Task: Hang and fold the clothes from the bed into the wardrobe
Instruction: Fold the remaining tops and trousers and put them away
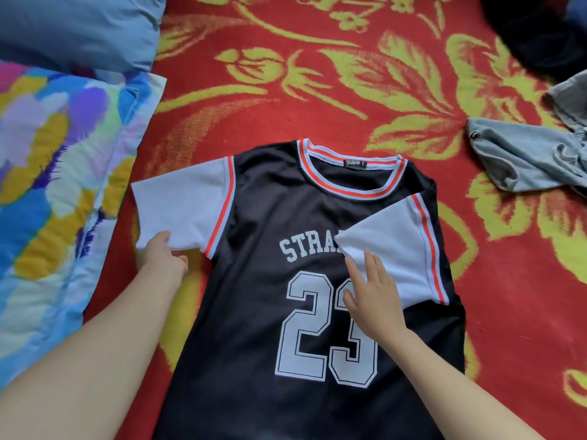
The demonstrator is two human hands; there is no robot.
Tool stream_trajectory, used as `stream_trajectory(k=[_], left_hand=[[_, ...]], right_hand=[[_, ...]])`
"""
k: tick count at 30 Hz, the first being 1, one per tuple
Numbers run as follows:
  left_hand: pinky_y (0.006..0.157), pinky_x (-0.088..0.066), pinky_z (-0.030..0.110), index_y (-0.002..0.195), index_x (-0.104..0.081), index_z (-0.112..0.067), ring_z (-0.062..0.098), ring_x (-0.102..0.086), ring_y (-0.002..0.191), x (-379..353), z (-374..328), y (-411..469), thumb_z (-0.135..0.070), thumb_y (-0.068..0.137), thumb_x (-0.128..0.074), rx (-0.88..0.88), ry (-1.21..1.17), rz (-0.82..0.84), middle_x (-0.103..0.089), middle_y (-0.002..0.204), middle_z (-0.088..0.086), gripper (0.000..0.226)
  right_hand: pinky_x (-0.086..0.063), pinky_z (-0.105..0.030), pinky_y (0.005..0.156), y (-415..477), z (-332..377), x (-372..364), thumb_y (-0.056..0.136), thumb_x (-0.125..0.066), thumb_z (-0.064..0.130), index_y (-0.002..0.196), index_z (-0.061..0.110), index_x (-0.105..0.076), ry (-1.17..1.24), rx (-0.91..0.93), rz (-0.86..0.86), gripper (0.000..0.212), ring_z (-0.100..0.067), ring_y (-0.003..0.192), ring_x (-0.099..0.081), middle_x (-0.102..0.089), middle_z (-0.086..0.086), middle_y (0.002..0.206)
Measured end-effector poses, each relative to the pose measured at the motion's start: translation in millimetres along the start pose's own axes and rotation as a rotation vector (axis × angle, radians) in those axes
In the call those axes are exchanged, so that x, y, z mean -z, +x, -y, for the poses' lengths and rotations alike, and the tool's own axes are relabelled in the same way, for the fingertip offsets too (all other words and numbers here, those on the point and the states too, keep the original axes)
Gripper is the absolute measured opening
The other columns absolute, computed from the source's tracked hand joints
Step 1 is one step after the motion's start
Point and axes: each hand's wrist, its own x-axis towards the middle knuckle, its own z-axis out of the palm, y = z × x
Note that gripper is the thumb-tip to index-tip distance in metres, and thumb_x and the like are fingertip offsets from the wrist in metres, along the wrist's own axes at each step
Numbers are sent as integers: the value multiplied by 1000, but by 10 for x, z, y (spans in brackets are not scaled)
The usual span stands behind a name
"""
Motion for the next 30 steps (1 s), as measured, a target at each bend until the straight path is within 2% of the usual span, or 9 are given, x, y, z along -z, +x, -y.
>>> stream_trajectory(k=[2,4,7,9,13,17,23,26,30], left_hand=[[59,-43,28,99,-60,-9,17,-56,70,-56,-57,-123,-10,83,-59,-279,99,-43,-60,94,4,17],[72,-43,36,101,-62,7,31,-60,86,-112,25,-305,-9,84,-52,-810,429,-33,-64,98,23,25],[63,-39,37,109,-60,-6,27,-47,78,-95,548,-712,-10,75,-44,-1684,839,536,-61,85,20,38],[58,-45,32,117,-52,-25,23,-52,78,10,916,-769,-25,67,-48,-1853,1214,828,-63,88,9,50],[86,-47,47,130,-54,-25,35,-53,115,206,1371,-606,-43,63,-69,-1596,1869,777,-55,127,18,72],[77,-51,51,117,-66,-15,38,-61,105,161,1368,-505,-38,54,-83,-1458,1966,681,-62,117,21,69],[59,-48,38,98,-70,-8,32,-62,72,-238,1093,-469,-26,47,-88,-1632,1781,554,-65,91,16,57],[73,-49,49,118,-62,-5,41,-59,99,-616,979,-474,-20,59,-84,-1561,1718,498,-57,117,26,65],[104,-29,48,148,-22,-17,36,-27,133,-1152,783,-466,-25,89,-58,-1132,1548,469,-25,149,18,70]], right_hand=[[-54,-48,74,-18,-14,26,65,-59,22,118,4,-62,20,-15,-14,56,-46,108,-58,-57,-31,119],[-53,-50,75,-51,-39,41,66,-59,21,119,4,-59,46,-21,-38,56,-47,109,-57,-56,-32,120],[-53,-49,76,-101,-77,52,69,-57,22,123,7,-49,58,-39,-73,57,-46,109,-58,-57,-31,120],[-53,-49,76,-120,-113,69,75,-50,26,125,9,-45,64,-64,-71,53,-45,108,-59,-58,-30,119],[-52,-52,74,-174,-355,53,74,-68,16,125,2,-52,106,-190,-24,55,-49,106,-57,-55,-34,119],[-32,-49,104,-195,-600,102,90,-59,20,142,7,-37,130,-361,58,58,-39,138,-26,-30,-27,146],[-27,-43,108,168,-848,324,96,-46,28,148,13,-23,81,-332,130,59,-29,144,-9,-14,-20,154],[-27,-44,108,512,-1048,480,96,-45,28,149,16,-19,89,-383,122,60,-28,143,-12,-15,-17,154],[-22,-40,111,907,-1280,577,96,-45,22,149,12,-19,260,-463,114,60,-26,143,-15,-19,-12,155]])
